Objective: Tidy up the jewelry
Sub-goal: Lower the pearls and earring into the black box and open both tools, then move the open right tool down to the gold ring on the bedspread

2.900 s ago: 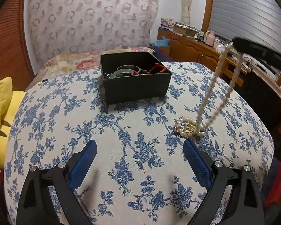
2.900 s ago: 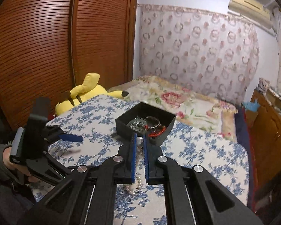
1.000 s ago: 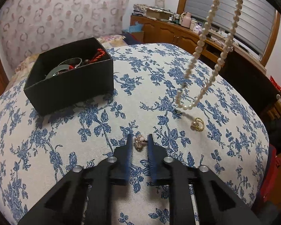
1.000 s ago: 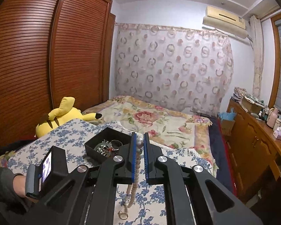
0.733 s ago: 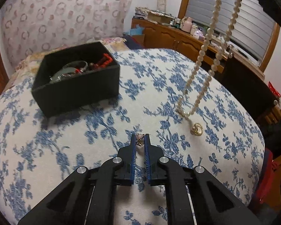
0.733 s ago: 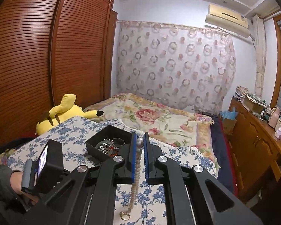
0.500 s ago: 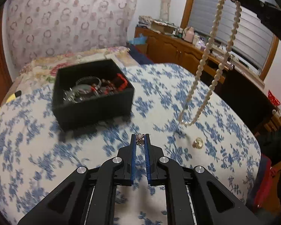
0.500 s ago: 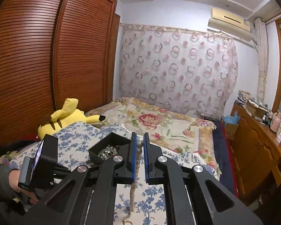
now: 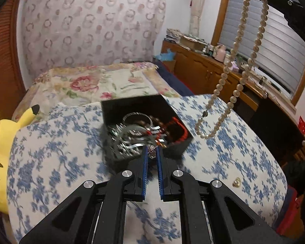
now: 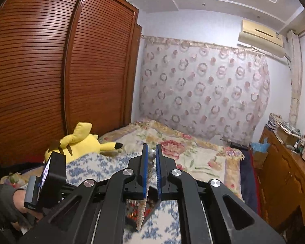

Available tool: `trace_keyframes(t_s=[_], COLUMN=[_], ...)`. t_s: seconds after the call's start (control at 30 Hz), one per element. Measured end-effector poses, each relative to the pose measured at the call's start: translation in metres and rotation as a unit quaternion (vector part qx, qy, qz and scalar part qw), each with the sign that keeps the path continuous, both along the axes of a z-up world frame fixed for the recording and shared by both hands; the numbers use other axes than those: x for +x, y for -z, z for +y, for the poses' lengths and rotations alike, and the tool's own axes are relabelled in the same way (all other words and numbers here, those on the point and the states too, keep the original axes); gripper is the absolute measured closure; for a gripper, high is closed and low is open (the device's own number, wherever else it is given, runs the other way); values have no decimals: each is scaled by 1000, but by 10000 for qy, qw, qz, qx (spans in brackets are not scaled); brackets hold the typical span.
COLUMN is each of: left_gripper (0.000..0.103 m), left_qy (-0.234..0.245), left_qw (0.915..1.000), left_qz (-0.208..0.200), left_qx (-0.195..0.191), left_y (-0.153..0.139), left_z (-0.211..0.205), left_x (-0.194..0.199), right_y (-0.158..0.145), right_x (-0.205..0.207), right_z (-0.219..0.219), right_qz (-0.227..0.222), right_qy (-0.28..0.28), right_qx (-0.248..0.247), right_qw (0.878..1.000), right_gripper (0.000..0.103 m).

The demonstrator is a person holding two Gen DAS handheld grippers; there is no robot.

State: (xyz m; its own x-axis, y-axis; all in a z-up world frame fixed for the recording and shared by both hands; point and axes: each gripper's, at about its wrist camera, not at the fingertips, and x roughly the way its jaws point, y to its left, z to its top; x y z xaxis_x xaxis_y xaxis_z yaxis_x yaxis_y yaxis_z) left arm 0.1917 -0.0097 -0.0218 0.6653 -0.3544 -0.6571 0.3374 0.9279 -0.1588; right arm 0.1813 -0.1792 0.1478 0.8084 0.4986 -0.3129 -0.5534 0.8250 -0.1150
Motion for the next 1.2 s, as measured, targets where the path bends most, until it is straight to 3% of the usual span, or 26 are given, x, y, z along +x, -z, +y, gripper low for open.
trace_keyframes(t_s=[0.13,0.63,0.87,1.0,1.07,1.17,1.2], left_gripper=[95,93,78,61,57,54,42], left_qy=[-58,-132,-181,-260,-310,-404,-435], left_qw=[10000,9997,9997,9995,9993,9991,9990], left_qz=[-13,162,-5,-84,-116,-80,-79], left_qx=[48,112,183,184,200,139,120], left_y=[-2,12,5,1,1,3,4], left_z=[6,7,11,16,20,28,30], left_x=[17,47,40,35,32,26,24], right_y=[3,92,109,112,114,117,118], right_x=[21,71,74,76,76,70,66], right_z=[11,35,36,36,34,25,22], right_qz=[64,1121,1350,1354,1377,1425,1438], right_qy=[-105,-334,-403,-347,-302,-237,-225], right_qx=[12,-329,-304,-310,-293,-244,-237], right_qw=[9999,9926,9896,9897,9896,9892,9891], right_gripper=[95,95,94,94,88,87,87])
